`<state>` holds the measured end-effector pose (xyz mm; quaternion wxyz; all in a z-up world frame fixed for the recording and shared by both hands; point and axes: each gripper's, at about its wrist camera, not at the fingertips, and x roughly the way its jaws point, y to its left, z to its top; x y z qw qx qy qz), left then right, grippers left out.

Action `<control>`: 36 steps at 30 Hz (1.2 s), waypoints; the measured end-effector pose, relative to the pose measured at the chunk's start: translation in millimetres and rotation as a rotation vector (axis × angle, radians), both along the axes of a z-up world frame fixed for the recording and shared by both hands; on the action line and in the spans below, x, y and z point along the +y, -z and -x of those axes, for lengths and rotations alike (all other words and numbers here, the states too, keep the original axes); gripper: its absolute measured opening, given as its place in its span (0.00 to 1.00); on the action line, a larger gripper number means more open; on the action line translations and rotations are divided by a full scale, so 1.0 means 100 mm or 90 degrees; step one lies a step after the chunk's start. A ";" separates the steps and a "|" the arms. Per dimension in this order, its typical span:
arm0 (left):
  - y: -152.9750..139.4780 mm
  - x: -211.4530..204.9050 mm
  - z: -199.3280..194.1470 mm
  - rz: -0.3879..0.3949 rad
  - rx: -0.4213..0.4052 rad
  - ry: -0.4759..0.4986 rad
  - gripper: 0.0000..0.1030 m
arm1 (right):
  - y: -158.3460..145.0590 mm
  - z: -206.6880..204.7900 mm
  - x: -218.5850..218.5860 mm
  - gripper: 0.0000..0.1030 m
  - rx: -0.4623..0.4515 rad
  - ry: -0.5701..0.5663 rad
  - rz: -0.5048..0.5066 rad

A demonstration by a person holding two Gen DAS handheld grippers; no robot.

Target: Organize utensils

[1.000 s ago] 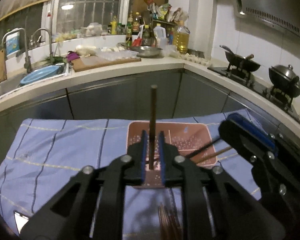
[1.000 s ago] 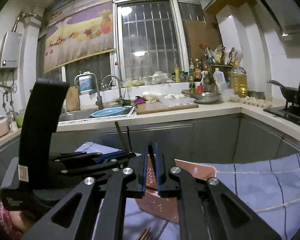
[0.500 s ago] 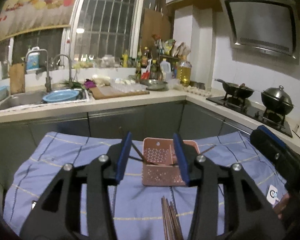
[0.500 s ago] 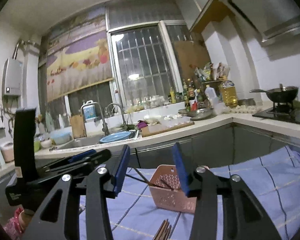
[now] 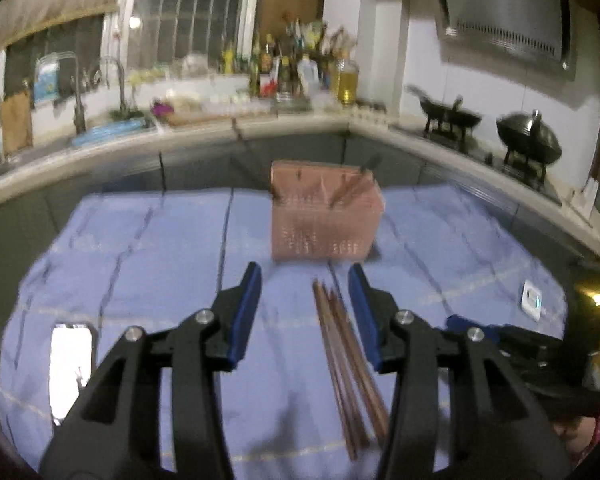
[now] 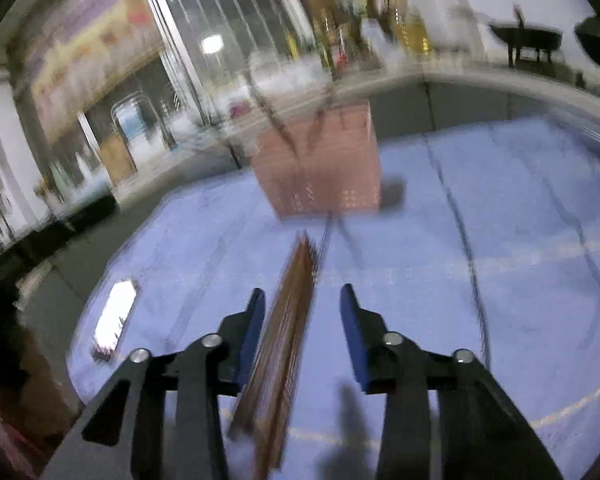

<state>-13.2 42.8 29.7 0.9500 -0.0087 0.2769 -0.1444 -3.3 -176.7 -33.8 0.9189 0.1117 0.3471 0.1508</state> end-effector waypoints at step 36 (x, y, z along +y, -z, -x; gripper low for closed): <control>1.27 -0.33 -0.39 -0.057 0.248 0.036 0.40 | 0.60 -0.07 0.23 0.23 0.102 -0.055 0.080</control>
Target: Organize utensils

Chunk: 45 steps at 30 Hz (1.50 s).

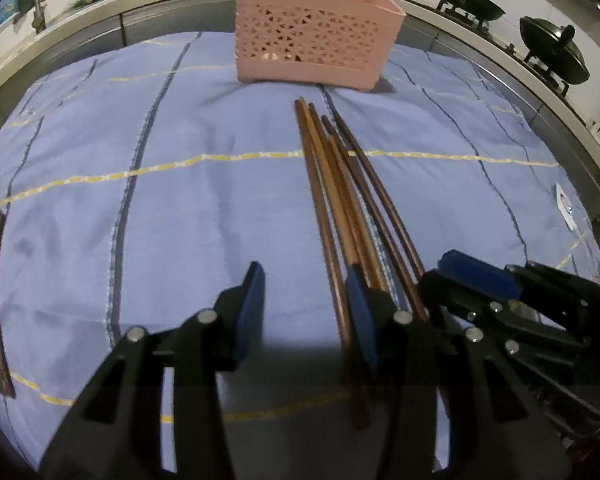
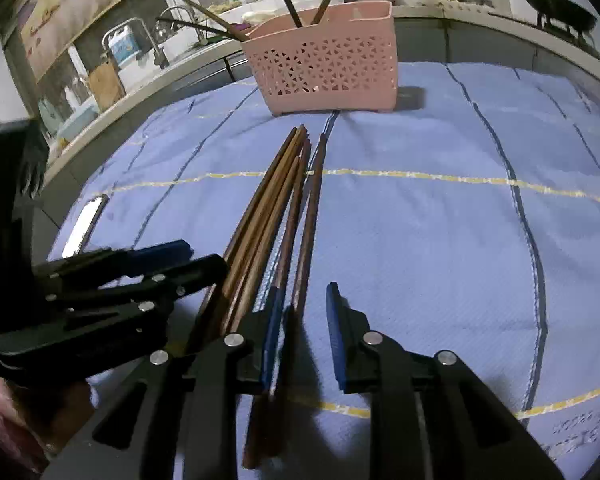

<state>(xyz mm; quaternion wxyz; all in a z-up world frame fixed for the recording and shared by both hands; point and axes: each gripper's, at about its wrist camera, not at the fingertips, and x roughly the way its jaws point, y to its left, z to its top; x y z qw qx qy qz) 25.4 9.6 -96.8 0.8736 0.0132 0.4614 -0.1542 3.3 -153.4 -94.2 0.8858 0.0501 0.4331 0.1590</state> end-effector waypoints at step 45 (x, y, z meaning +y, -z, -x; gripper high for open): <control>0.00 0.36 0.20 -0.077 0.006 -0.077 0.07 | 0.06 0.39 -0.50 0.06 0.018 0.056 0.000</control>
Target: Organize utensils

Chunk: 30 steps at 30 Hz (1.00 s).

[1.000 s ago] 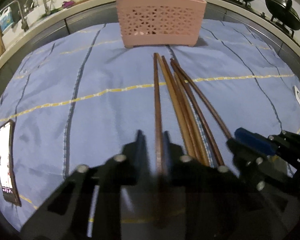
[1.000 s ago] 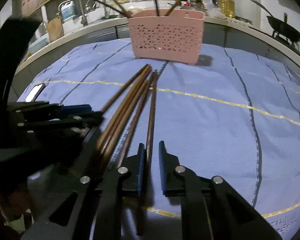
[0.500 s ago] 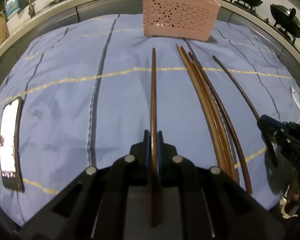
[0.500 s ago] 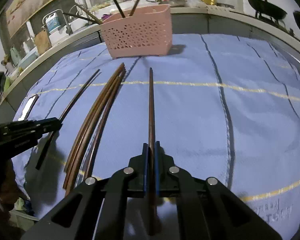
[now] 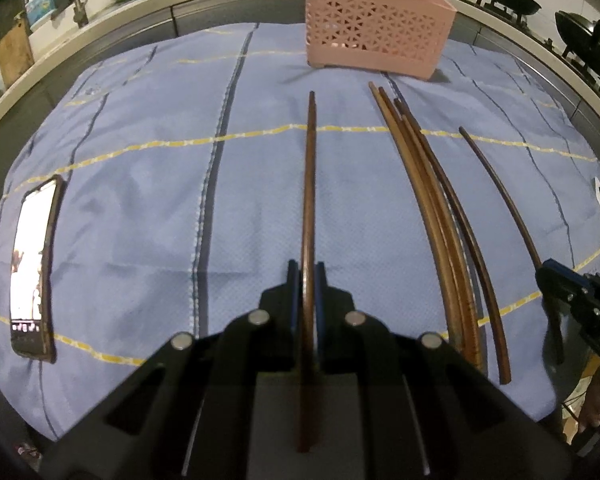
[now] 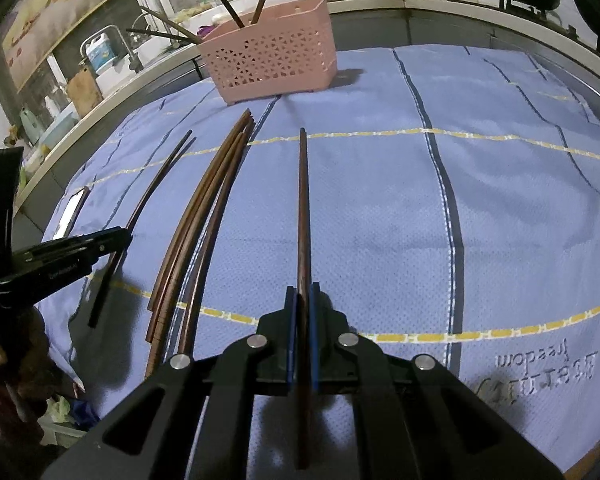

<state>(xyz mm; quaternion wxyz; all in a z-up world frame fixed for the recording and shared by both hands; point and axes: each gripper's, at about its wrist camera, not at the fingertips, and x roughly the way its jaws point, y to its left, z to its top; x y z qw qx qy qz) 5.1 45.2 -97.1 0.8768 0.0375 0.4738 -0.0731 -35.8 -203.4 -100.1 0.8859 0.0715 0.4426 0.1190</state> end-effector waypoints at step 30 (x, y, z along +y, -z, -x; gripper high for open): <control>-0.02 0.03 -0.04 -0.010 -0.001 -0.002 0.14 | -0.01 -0.08 -0.01 0.06 0.001 0.004 -0.007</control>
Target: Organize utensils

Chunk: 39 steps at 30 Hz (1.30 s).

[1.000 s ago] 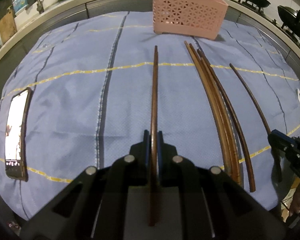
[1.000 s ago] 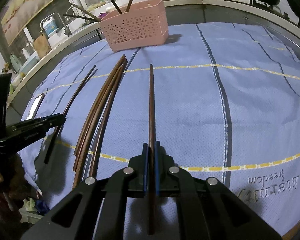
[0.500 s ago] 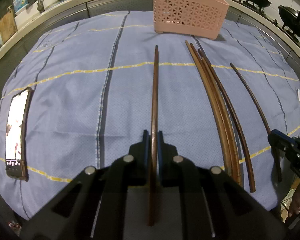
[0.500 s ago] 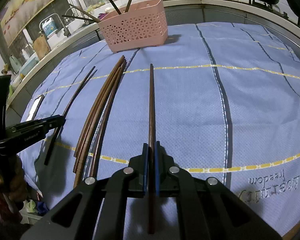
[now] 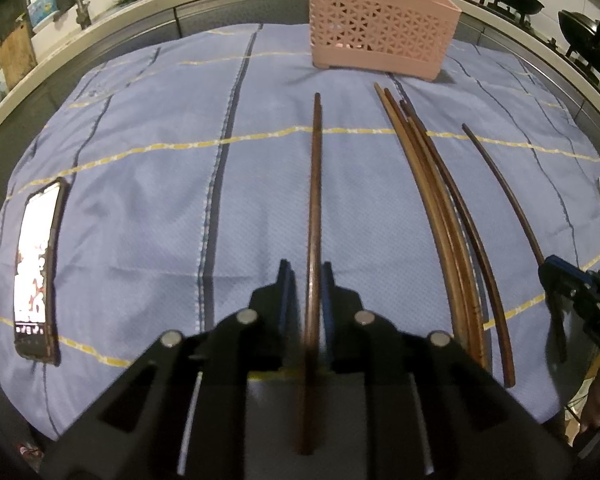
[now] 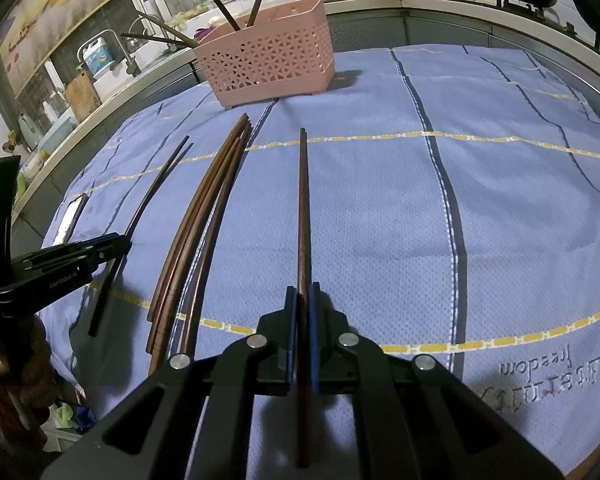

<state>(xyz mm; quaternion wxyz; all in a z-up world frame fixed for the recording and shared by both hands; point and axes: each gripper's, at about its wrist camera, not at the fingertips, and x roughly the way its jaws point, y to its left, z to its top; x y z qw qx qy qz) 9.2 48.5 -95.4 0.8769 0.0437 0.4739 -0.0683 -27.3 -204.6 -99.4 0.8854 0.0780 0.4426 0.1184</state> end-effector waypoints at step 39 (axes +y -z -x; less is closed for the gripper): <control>-0.10 -0.21 -1.20 -0.007 0.034 0.051 0.19 | -0.15 -1.84 0.30 0.07 0.112 -0.105 0.016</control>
